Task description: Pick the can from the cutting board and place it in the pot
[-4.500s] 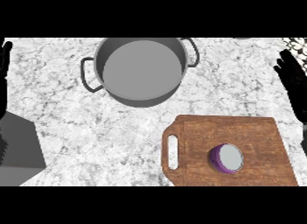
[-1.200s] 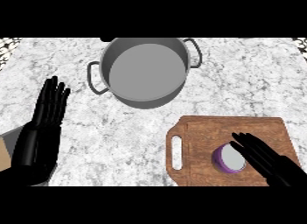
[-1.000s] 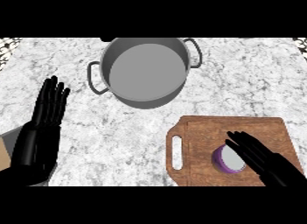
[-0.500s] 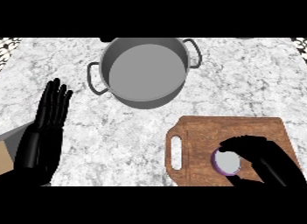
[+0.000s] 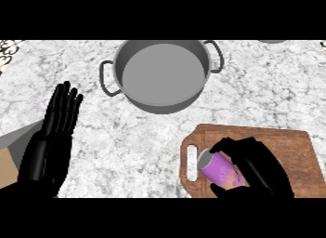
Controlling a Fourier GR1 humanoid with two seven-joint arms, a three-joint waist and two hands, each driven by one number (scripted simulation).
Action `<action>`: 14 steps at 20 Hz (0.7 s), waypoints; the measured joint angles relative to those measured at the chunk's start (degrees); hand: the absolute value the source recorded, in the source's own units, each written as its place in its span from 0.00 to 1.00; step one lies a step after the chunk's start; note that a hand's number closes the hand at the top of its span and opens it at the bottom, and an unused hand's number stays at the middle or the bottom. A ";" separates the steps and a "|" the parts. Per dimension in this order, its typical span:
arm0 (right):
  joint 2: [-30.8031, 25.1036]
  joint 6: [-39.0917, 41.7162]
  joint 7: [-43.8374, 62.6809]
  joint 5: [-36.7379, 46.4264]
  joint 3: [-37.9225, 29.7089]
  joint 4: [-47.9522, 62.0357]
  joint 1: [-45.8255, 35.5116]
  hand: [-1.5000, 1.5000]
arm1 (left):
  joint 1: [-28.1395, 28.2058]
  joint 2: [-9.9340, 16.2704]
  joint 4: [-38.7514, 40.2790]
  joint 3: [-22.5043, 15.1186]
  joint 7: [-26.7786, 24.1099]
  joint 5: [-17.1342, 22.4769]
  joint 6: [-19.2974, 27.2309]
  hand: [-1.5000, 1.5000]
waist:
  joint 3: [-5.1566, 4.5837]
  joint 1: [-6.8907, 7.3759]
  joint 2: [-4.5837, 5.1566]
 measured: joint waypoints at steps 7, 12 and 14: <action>11.94 2.84 15.78 8.62 4.31 6.90 -9.08 1.00 | -0.87 0.24 -2.38 -2.31 3.21 -0.60 -0.70 0.50 | -1.02 4.78 1.61; 17.88 2.08 27.33 14.71 6.56 10.41 -19.45 1.00 | -0.95 0.17 -2.06 -3.53 4.82 -0.99 -0.96 0.50 | -1.13 6.05 1.37; 18.86 1.37 32.04 16.93 7.63 11.65 -23.74 1.00 | -1.05 0.09 -1.73 -3.84 5.20 -1.10 -1.04 0.50 | -1.16 6.24 1.20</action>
